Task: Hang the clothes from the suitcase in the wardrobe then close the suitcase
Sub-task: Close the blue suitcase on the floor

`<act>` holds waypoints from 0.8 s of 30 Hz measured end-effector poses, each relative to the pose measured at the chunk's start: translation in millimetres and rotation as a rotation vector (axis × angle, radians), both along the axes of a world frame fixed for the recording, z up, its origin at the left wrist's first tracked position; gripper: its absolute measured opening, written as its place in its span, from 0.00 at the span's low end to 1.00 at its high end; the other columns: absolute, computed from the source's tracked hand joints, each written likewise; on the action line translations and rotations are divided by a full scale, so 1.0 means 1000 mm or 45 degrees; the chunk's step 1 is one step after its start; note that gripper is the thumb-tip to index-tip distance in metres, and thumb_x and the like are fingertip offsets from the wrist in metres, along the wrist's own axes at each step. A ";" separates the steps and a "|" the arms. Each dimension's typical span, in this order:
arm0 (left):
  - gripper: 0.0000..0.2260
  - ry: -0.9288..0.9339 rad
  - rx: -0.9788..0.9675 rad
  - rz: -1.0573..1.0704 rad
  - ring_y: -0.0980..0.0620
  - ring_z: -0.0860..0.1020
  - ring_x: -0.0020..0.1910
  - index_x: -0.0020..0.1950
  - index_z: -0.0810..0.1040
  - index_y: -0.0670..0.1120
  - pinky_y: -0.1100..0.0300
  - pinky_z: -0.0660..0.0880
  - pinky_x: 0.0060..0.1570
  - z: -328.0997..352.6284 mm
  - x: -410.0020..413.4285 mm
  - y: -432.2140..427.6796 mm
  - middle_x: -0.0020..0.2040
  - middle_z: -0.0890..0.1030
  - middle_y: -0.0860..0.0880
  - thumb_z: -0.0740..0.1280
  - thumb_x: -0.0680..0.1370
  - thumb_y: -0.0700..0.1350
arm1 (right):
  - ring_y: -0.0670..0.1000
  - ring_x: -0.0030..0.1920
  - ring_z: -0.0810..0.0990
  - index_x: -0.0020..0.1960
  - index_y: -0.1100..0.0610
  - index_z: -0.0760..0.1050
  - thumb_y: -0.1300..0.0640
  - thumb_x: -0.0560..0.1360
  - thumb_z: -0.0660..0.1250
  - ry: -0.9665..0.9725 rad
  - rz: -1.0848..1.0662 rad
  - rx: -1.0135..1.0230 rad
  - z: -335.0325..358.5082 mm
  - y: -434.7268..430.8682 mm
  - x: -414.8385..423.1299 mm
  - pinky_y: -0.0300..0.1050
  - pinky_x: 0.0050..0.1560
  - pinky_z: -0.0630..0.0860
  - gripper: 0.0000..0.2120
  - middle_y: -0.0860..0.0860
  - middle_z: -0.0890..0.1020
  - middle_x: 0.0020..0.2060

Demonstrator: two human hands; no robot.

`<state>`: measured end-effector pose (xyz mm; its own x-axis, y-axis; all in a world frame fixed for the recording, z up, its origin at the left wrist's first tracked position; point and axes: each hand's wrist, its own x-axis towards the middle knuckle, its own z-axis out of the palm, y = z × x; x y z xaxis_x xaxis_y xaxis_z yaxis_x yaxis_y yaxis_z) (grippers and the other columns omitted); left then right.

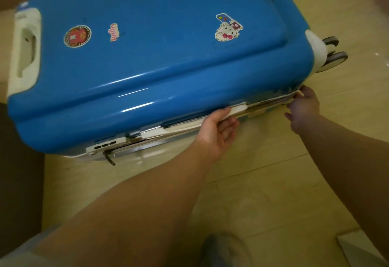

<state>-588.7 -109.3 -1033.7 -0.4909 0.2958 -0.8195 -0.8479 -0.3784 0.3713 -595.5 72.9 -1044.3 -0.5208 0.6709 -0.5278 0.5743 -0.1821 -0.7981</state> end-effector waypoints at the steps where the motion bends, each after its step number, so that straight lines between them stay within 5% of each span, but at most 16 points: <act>1: 0.04 0.002 -0.014 0.007 0.53 0.78 0.41 0.42 0.76 0.47 0.60 0.72 0.47 -0.001 0.001 -0.005 0.30 0.79 0.51 0.65 0.77 0.44 | 0.51 0.47 0.74 0.69 0.51 0.67 0.61 0.81 0.50 -0.007 -0.036 0.015 -0.001 -0.001 0.002 0.46 0.51 0.73 0.19 0.52 0.74 0.54; 3: 0.05 0.020 -0.056 -0.018 0.53 0.78 0.39 0.41 0.76 0.46 0.60 0.71 0.45 -0.005 0.004 -0.019 0.25 0.76 0.52 0.64 0.76 0.44 | 0.51 0.43 0.74 0.63 0.54 0.71 0.63 0.80 0.52 -0.019 -0.069 0.072 -0.005 -0.002 0.006 0.45 0.43 0.72 0.15 0.56 0.77 0.54; 7: 0.07 0.076 -0.118 -0.106 0.54 0.77 0.39 0.39 0.76 0.46 0.61 0.71 0.45 -0.010 0.006 -0.056 0.23 0.75 0.53 0.63 0.76 0.44 | 0.57 0.58 0.75 0.66 0.57 0.70 0.63 0.80 0.52 0.016 -0.097 0.012 -0.007 -0.010 0.003 0.56 0.64 0.73 0.16 0.54 0.75 0.56; 12: 0.04 0.118 -0.176 -0.121 0.54 0.78 0.37 0.43 0.75 0.46 0.60 0.71 0.42 -0.011 0.004 -0.078 0.23 0.74 0.53 0.64 0.75 0.45 | 0.56 0.59 0.74 0.68 0.60 0.67 0.64 0.81 0.54 -0.088 0.160 0.032 -0.009 -0.018 0.007 0.48 0.53 0.74 0.16 0.57 0.74 0.62; 16: 0.04 0.122 -0.163 -0.122 0.54 0.79 0.37 0.44 0.75 0.47 0.60 0.71 0.42 -0.012 0.003 -0.081 0.23 0.74 0.53 0.64 0.75 0.46 | 0.57 0.59 0.74 0.69 0.65 0.66 0.67 0.80 0.55 -0.121 0.330 0.113 -0.006 -0.014 0.007 0.51 0.58 0.74 0.17 0.60 0.74 0.61; 19: 0.04 0.118 -0.147 -0.124 0.54 0.79 0.38 0.44 0.76 0.46 0.60 0.71 0.43 -0.011 0.004 -0.081 0.24 0.75 0.53 0.64 0.75 0.46 | 0.65 0.63 0.73 0.64 0.69 0.70 0.67 0.78 0.57 -0.211 0.381 0.281 -0.010 -0.011 0.016 0.57 0.64 0.72 0.16 0.66 0.74 0.63; 24: 0.04 0.120 -0.084 -0.107 0.53 0.81 0.40 0.46 0.77 0.46 0.60 0.74 0.44 -0.010 0.006 -0.087 0.29 0.81 0.52 0.64 0.76 0.45 | 0.67 0.54 0.74 0.55 0.70 0.75 0.63 0.79 0.57 -0.340 0.658 0.855 -0.008 -0.016 0.031 0.54 0.51 0.69 0.13 0.69 0.77 0.53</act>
<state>-583.2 -196.5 -1043.3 -0.5423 0.2861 -0.7899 -0.8358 -0.2794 0.4726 -564.5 56.7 -1051.9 -0.7601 0.5978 -0.2547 0.6375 0.6100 -0.4706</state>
